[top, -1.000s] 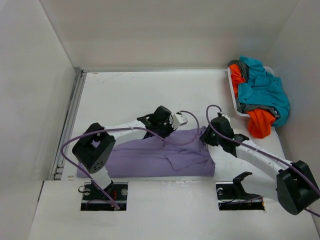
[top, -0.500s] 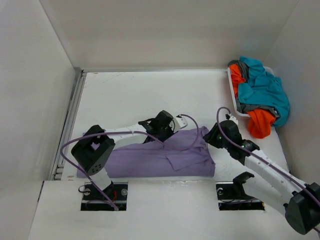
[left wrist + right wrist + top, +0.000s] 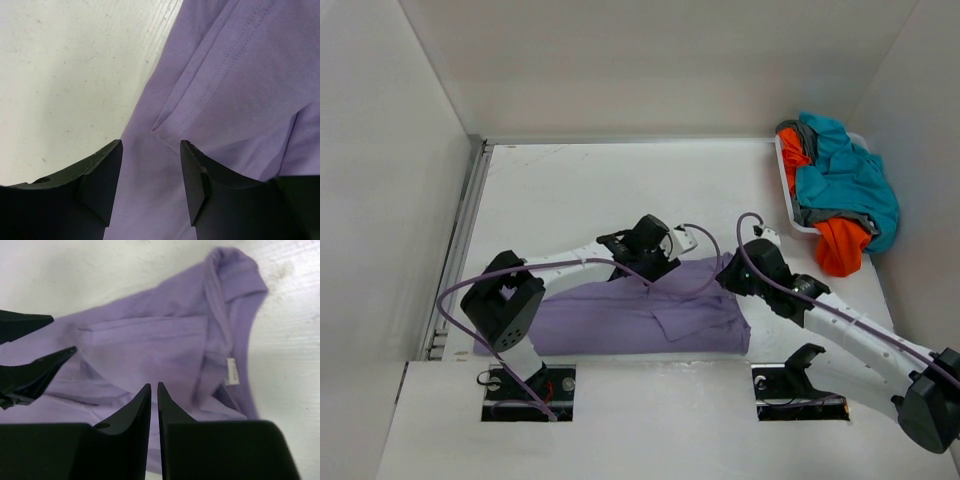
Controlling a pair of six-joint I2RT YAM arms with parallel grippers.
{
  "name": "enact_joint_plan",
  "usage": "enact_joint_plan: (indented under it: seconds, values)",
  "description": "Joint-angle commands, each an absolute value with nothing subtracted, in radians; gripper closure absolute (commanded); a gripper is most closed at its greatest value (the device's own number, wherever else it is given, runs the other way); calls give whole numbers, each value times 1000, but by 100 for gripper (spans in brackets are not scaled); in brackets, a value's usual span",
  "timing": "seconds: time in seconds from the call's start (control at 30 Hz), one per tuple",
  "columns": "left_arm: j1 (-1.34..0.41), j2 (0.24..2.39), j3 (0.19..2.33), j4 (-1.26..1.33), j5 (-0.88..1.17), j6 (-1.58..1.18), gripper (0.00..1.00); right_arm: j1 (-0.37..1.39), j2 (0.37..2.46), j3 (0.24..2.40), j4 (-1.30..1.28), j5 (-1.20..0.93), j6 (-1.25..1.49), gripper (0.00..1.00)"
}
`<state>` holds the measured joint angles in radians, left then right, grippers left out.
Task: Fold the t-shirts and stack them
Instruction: Fold the other side of the tshirt into a rectangle
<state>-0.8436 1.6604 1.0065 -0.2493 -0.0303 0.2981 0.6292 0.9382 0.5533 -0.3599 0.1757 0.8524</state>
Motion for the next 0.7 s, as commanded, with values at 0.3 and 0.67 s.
enact_joint_plan:
  seconds: [0.3, 0.67]
  values:
    - [-848, 1592, 1065, -334, -28, 284, 49, 631, 1018, 600, -299, 164, 871, 87]
    - [-736, 1523, 1043, -468, -25, 296, 47, 709, 1045, 462, -485, 169, 1103, 87]
